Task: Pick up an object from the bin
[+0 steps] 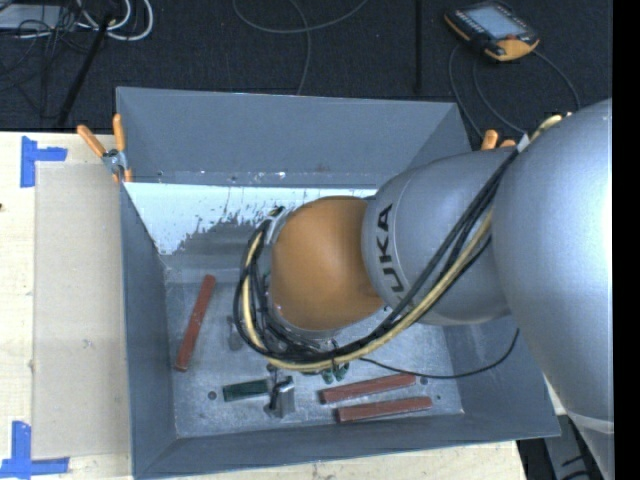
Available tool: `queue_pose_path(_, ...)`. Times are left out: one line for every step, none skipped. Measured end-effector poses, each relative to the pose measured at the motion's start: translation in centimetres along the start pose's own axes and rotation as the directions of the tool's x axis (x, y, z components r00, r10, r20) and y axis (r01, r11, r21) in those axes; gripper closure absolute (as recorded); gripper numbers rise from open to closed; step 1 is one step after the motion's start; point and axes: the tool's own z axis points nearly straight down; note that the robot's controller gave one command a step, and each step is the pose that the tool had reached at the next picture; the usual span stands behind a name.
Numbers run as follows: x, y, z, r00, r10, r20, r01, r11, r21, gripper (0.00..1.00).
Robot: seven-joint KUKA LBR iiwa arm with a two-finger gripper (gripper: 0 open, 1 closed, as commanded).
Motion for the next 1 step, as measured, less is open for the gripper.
queue_pose_path(3.36,-1.81,4.44,0.99,-0.139,0.0,0.139,0.99,0.0,1.0)
